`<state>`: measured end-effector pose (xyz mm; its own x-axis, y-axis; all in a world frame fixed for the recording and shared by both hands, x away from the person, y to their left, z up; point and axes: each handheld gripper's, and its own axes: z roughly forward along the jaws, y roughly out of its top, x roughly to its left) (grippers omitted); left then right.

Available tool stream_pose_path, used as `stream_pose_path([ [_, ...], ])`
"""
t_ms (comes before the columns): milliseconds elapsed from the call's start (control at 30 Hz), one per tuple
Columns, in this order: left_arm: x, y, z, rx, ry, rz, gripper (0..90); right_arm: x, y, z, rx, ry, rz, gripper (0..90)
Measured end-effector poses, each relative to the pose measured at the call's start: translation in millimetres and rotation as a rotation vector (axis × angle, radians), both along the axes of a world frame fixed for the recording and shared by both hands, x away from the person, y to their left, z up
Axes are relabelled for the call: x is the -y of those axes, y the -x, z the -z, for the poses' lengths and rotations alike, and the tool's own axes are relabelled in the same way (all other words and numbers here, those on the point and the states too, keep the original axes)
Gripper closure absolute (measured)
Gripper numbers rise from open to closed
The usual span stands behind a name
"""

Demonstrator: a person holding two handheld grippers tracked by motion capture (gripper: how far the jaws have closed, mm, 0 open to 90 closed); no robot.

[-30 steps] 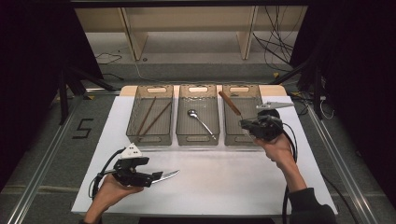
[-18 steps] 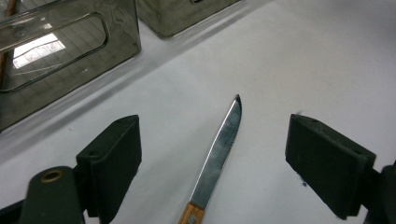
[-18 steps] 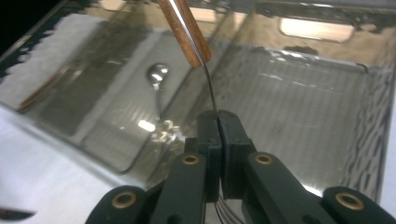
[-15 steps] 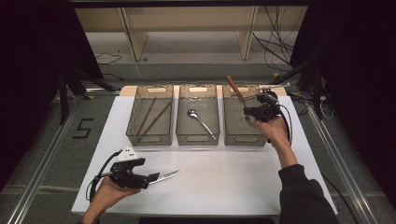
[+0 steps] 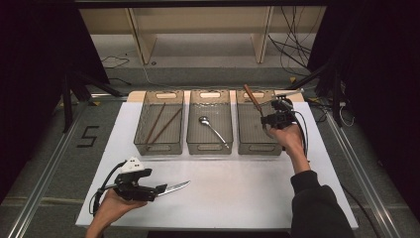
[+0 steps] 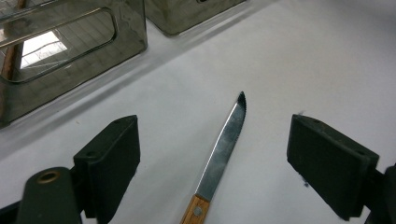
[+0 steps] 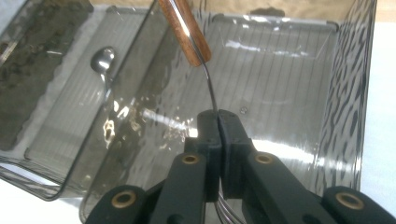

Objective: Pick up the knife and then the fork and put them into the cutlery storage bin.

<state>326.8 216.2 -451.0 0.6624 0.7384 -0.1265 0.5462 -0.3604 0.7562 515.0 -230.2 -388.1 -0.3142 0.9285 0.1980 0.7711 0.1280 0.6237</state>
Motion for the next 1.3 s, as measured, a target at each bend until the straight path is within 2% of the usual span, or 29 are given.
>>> stream_pose_path([
  [133, -1.1, -0.5, 0.9, -0.003, 0.015, -0.001, 17.1, 1.3, -1.9, 5.9, -0.017, 0.009, 0.003, 88.9],
  [400, -2.8, -1.1, 2.0, -0.005, 0.009, -0.005, 17.1, 2.1, -4.2, 18.6, -0.058, 0.026, 0.025, 88.0],
  [500, -4.2, -1.1, 1.5, -0.005, 0.004, -0.006, 17.1, 3.1, -3.7, 18.5, -0.054, -0.005, 0.031, 66.3],
  [600, -4.8, -1.2, 1.8, -0.005, 0.009, -0.010, 17.1, 2.8, -1.4, 14.4, -0.036, -0.017, 0.016, 61.4],
  [700, -5.8, -1.7, 2.1, -0.009, 0.015, -0.010, 17.0, -0.4, 4.5, 7.3, 0.013, -0.031, -0.020, 53.1],
  [967, -7.5, -1.7, 0.3, -0.009, 0.003, -0.008, 17.0, -13.6, 30.4, -8.3, 0.129, -0.052, -0.140, 39.0],
  [1033, -7.7, -1.8, 0.3, -0.011, -0.001, -0.007, 17.0, -16.3, 39.3, -10.7, 0.158, -0.059, -0.178, 36.4],
  [1167, -7.2, -1.9, -0.1, -0.015, -0.007, -0.003, 17.0, -20.6, 59.8, -13.5, 0.200, -0.110, -0.235, 33.7],
  [1233, -6.8, -1.6, -0.6, -0.017, -0.010, -0.003, 17.0, -23.2, 70.7, -13.9, 0.227, -0.119, -0.264, 32.4],
  [1300, -7.1, -1.4, -1.6, -0.015, -0.018, 0.003, 17.0, -27.0, 87.3, -13.0, 0.260, -0.139, -0.303, 31.1],
])
